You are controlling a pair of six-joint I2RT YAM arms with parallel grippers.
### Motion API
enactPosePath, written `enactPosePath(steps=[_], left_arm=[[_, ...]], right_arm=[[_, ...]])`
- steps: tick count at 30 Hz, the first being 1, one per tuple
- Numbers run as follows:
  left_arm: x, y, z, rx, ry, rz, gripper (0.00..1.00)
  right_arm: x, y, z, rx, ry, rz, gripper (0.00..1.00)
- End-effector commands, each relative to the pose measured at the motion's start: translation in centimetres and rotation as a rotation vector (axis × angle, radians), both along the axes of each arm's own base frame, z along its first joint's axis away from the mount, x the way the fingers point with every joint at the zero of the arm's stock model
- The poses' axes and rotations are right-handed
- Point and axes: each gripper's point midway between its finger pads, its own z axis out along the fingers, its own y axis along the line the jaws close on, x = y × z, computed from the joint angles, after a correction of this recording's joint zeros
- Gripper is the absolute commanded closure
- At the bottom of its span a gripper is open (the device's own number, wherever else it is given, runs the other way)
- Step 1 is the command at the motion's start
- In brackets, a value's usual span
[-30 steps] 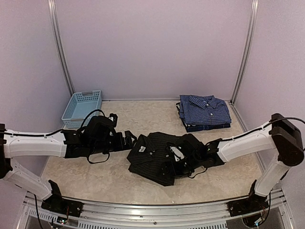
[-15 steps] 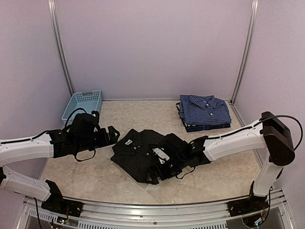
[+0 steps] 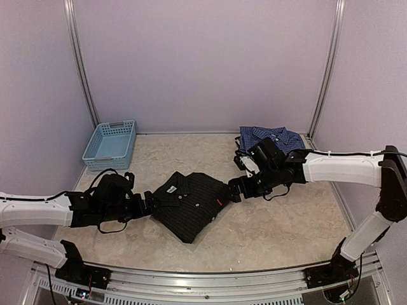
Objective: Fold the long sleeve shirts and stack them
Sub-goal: Adjust the square-folded shirt at the center of the board.
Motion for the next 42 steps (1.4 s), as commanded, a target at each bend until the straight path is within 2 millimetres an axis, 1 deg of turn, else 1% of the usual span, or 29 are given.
enactPosePath(steps=[1,4,6,7,8,10,14,16,18,21,23,25,30,34,38,42], left_arm=[[-1.8,-2.0,0.4,-0.146,0.023,-0.013,0.01],[-2.7,-3.1,-0.4,-0.177,0.049,-0.027,0.01],[-3.0,-3.6,-0.8,-0.200,0.062,-0.033,0.01],[-3.1,-3.8,-1.2,-0.204,0.072,-0.036,0.01],[-3.1,-4.0,-1.4,-0.214,0.078,-0.038,0.01],[-3.0,-4.3,-1.7,-0.224,0.080,-0.037,0.01],[-2.5,-4.7,-2.3,-0.220,0.087,-0.040,0.01],[-2.3,-4.7,-2.7,-0.220,0.093,-0.040,0.01],[-2.1,-4.8,-3.3,-0.218,0.102,-0.046,0.03],[-1.6,-4.4,-4.3,-0.208,0.119,-0.048,0.08],[-1.1,-4.0,-4.5,-0.198,0.116,-0.045,0.10],[-0.4,-3.5,-4.4,-0.177,0.102,-0.039,0.11],[1.3,-1.9,-4.6,-0.118,0.090,-0.017,0.11],[2.7,-0.9,-4.5,-0.087,0.074,-0.003,0.11],[4.4,-0.2,-4.8,-0.033,0.071,-0.001,0.11],[6.1,1.1,-4.8,0.012,0.067,0.019,0.11]], right_arm=[[4.3,0.4,0.1,-0.020,-0.065,0.041,0.00],[6.3,1.7,-0.3,-0.008,-0.071,0.068,0.00],[7.1,2.6,-0.8,0.009,-0.056,0.092,0.01],[7.4,2.9,-1.7,0.006,-0.039,0.097,0.00],[7.6,3.3,-1.6,0.010,-0.042,0.102,0.01],[7.9,3.8,-2.7,0.004,-0.023,0.113,0.00],[7.4,4.2,-3.8,0.024,0.010,0.132,0.02],[6.8,4.2,-4.0,0.038,0.026,0.135,0.03],[5.9,4.4,-4.0,0.054,0.037,0.140,0.03],[4.3,4.7,-4.3,0.059,0.051,0.153,0.04],[3.0,5.2,-4.6,0.063,0.063,0.166,0.05],[1.8,5.5,-4.9,0.061,0.071,0.175,0.05],[-0.4,5.5,-5.3,0.046,0.082,0.163,0.06],[-1.9,5.8,-4.9,0.053,0.088,0.160,0.06],[-3.7,6.6,-4.6,0.072,0.097,0.179,0.07],[-5.5,7.1,-4.6,0.062,0.106,0.195,0.07]])
